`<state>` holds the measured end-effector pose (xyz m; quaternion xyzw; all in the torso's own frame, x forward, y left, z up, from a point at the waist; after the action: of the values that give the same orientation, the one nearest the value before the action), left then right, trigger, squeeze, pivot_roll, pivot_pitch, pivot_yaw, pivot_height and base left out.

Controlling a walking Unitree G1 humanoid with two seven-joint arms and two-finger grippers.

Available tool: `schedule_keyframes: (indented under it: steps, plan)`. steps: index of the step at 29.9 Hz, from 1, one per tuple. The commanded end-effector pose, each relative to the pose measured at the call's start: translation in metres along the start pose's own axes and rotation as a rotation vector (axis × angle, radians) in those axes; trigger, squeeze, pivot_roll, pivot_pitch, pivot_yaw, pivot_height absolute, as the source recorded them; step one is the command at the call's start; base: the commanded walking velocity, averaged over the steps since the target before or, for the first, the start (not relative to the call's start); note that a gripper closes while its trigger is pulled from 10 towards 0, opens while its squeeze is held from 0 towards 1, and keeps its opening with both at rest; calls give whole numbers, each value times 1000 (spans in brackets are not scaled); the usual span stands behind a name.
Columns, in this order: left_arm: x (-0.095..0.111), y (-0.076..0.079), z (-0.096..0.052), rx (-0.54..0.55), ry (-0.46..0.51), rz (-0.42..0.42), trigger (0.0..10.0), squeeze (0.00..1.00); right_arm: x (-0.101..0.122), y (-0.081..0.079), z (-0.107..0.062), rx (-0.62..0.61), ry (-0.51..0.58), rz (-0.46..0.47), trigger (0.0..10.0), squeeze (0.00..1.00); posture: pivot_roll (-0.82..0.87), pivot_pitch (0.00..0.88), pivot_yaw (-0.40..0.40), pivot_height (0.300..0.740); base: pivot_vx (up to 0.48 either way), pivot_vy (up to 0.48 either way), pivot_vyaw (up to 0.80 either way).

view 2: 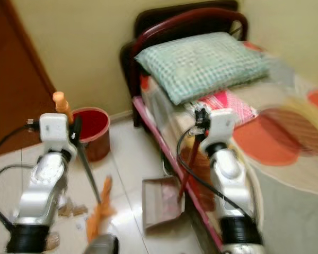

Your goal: Sweep floor

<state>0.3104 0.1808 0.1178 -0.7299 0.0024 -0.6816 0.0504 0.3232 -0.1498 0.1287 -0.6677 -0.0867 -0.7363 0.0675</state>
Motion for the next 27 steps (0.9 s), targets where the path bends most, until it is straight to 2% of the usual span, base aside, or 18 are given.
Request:
schedule_keyframes:
  steps: [1,5,6,7,8,10,12,15,18,20,24,27]
  plan:
    - [4,4,1,-12,11,19,10000,0,7,10,0,-39,28,-3,10000,0,1,0,-46,740,0,0,800]
    - [3,9,0,-58,5,2,10000,0,0,19,0,-106,-21,-1,10000,0,1,0,-46,740,0,0,327]
    - [3,11,-2,-84,7,5,10000,0,-8,28,-3,-164,-73,3,10000,0,3,0,-52,740,0,0,0]
    - [3,11,-2,-84,7,5,10000,0,-8,28,-3,-164,-73,3,10000,0,3,0,-52,740,0,0,0]
    - [1,11,-5,-98,4,16,10000,0,-17,35,-7,-213,-135,17,10000,0,3,0,-52,740,0,0,0]
    - [0,11,-6,-103,2,22,10000,0,-21,38,-9,-233,-164,26,10000,0,3,0,-52,740,0,0,0]
    - [-3,11,-8,-108,-6,31,10000,0,-31,43,-16,-263,-238,42,10000,0,3,0,-52,740,0,0,0]
    - [-5,12,-8,-112,-15,37,10000,0,-48,44,-30,-259,-375,26,10000,0,-1,0,-52,740,0,0,0]
    - [-3,14,-7,-127,-12,51,10000,0,-57,43,-40,-248,-458,27,10000,0,-4,0,-52,740,0,0,0]
    - [-3,15,-6,-130,-10,56,10000,0,-58,44,-41,-249,-475,25,10000,0,-4,0,-52,740,0,0,0]
    - [-1,18,-5,-141,-4,65,10000,0,-64,43,-56,-233,-582,81,10000,0,-6,0,-53,740,0,0,0]
    - [-1,17,-6,-140,-5,67,10000,0,-60,39,-67,-193,-630,134,10000,0,-7,0,-54,740,0,0,0]
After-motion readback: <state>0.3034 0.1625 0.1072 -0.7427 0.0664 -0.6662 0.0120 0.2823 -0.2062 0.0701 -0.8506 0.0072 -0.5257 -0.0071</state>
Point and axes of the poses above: a point about 5 cm out from each wrist's last joint towards the gripper, its own z axis pointing out of the wrist towards the gripper, its own x axis along the axis of the wrist's last joint, y = z × x, the point moved 2 cm from there along z, pointing out of the wrist towards the gripper, and after that the axes turned 1 degree about -z, right-handed, at the moved point
